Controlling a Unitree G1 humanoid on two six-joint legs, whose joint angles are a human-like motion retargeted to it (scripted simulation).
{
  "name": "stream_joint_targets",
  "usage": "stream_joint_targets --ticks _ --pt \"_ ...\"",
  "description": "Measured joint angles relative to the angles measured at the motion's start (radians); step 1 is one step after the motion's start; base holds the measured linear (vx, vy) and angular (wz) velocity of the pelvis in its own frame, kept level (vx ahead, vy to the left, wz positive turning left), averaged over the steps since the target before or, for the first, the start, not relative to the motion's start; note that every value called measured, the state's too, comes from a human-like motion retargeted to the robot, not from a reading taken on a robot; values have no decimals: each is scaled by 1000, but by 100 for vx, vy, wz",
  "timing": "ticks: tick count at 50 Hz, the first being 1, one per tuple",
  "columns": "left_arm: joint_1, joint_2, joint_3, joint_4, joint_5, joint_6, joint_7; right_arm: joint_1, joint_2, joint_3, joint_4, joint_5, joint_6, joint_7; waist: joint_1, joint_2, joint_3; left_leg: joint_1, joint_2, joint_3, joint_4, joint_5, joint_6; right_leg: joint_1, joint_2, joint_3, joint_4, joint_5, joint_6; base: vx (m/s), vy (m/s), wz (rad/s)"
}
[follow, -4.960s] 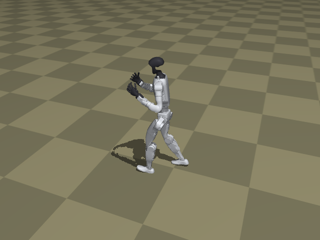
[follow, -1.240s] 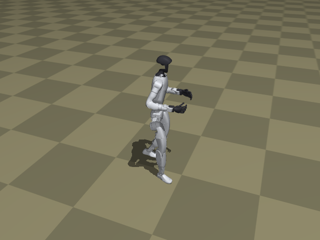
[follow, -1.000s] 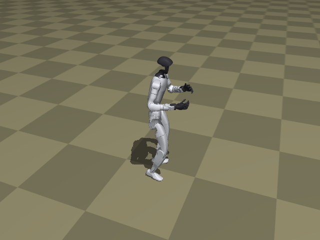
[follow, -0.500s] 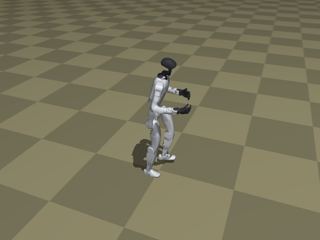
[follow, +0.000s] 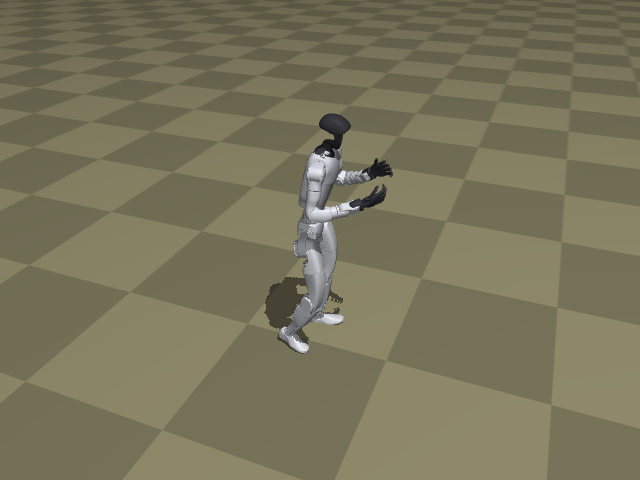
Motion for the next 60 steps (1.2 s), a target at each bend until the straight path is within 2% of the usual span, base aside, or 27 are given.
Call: stream_joint_targets --ticks 2,5,8,10,12,15,18,21,24,26,29,31,33,35,38,40,43,45,47,48,50,52,53,55,57,60 --pt "202 66 73 1 -3 -34 15 -96 57 36 14 -19 -47 -53 16 -9 -39 -85 5 18 90 0 -31 57 46 99 64 17 11 -67 -2 -4" --pt "450 135 159 34 -81 -62 27 -251 130 77 50 -116 -97 -175 83 -21 -60 -139 -16 41 63 69 -10 163 105 260 9 63 34 -76 -3 -29" --pt "624 166 243 59 -163 -85 -7 -396 158 101 77 -226 -125 -261 175 -25 -31 -180 -32 91 34 131 2 269 103 366 -239 -61 37 -84 -6 -64" --pt "697 152 307 63 -235 -88 -34 -485 153 104 93 -278 -119 -276 242 -22 14 -162 -41 121 -71 173 20 291 87 390 -372 -128 35 -89 -8 -91" --pt "757 93 348 62 -254 -88 -69 -500 128 105 94 -295 -119 -247 271 -16 44 -165 -31 175 -93 132 7 281 79 396 -441 -115 39 -86 -8 -67" --pt "774 -28 368 60 -222 -80 -94 -439 73 106 100 -325 -113 -191 242 -19 77 -146 -14 243 -73 97 -8 229 83 407 -459 -37 42 -81 -8 -1" --pt "662 -88 302 61 -147 -64 -48 -277 -3 93 92 -347 -91 -157 143 -61 66 -132 -38 220 90 71 40 178 50 365 -489 38 40 -76 -6 85" --pt "468 -80 207 46 -112 -60 -19 -57 -93 46 42 -280 -66 -94 54 -112 31 -127 -60 182 369 -32 81 135 -2 321 -535 78 46 -71 1 88" --pt "223 -57 118 31 -84 -71 -8 192 -191 -39 -18 -169 -49 -26 5 -132 -1 -87 -58 138 606 -111 67 82 -20 307 -561 119 51 -71 9 37" --pt "43 -57 64 32 -42 -74 18 346 -252 -109 -44 -118 -39 1 -31 -134 -12 -40 -66 88 686 -106 40 43 -20 295 -575 160 49 -77 14 44" --pt "-202 -74 -9 34 30 -68 77 506 -324 -203 -64 -74 -27 25 -119 -138 -9 52 -96 -12 639 -99 0 -7 -29 255 -606 237 54 -84 18 77" --pt "-358 -91 -59 48 73 -64 116 553 -355 -260 -74 -52 -20 43 -183 -139 18 112 -118 -76 503 -172 -6 -28 -43 215 -632 289 73 -91 24 97" --pt "-499 -101 -107 71 119 -61 146 555 -363 -299 -77 -44 -14 60 -232 -140 63 149 -135 -112 367 -242 14 -36 -64 164 -657 324 98 -94 28 96" --pt "-614 -95 -149 98 184 -50 161 514 -344 -302 -74 -61 -11 62 -254 -139 111 142 -151 -127 304 -262 46 -34 -87 104 -664 336 117 -94 30 69" --pt "-669 -52 -177 120 303 -22 155 388 -288 -222 -55 -119 -35 -2 -207 -103 147 79 -139 -116 293 -215 49 -33 -77 48 -521 280 76 -89 29 -19" --pt "-615 -12 -176 113 357 -12 155 260 -235 -135 -24 -179 -67 -88 -141 -60 146 49 -96 -80 262 -169 39 -54 -41 51 -278 179 21 -81 21 -105" --pt "-385 53 -143 62 281 -39 193 75 -114 -43 26 -251 -107 -231 -55 -24 95 17 -60 -39 178 -96 52 -51 -1 88 80 35 -38 -73 11 -94" --pt "-194 94 -115 33 189 -72 243 -22 -22 -17 50 -281 -125 -321 -4 -16 50 -12 -55 -24 124 -42 63 -9 38 132 213 -7 -47 -71 4 -59" --pt "10 141 -84 18 103 -106 282 -113 74 13 78 -311 -145 -413 51 -25 8 -46 -60 -3 71 21 67 56 82 190 254 37 -28 -73 1 -55" --pt "111 164 -66 17 65 -122 285 -158 117 29 90 -327 -155 -454 81 -30 -9 -62 -63 9 45 54 67 96 103 220 247 82 -13 -75 -1 -55" --pt "316 207 -23 20 21 -157 245 -224 177 59 92 -340 -188 -499 138 -30 -36 -131 -50 52 100 81 15 205 145 276 151 159 18 -78 -3 -54" --pt "471 242 33 24 -27 -171 197 -308 191 78 81 -362 -198 -509 214 -29 -40 -176 -45 90 73 141 -3 290 162 345 -26 104 19 -89 -6 -80" --pt "538 258 72 23 -56 -176 167 -358 189 85 77 -375 -200 -506 253 -30 -31 -197 -43 112 57 176 -13 323 160 375 -125 34 13 -98 -8 -100" --pt "635 265 161 20 -140 -172 115 -474 163 94 79 -423 -181 -478 330 -31 16 -184 -52 118 -89 289 3 341 147 420 -257 -100 -5 -103 -10 -105" --pt "710 222 227 18 -157 -170 53 -524 107 112 72 -460 -183 -421 363 -19 60 -196 -41 97 -105 292 -24 331 143 427 -323 -130 -18 -100 -12 -55" --pt "734 130 260 17 -132 -156 7 -490 4 147 85 -501 -174 -341 330 -25 98 -214 -49 40 -18 216 -34 257 136 404 -323 -80 -20 -92 -13 52"
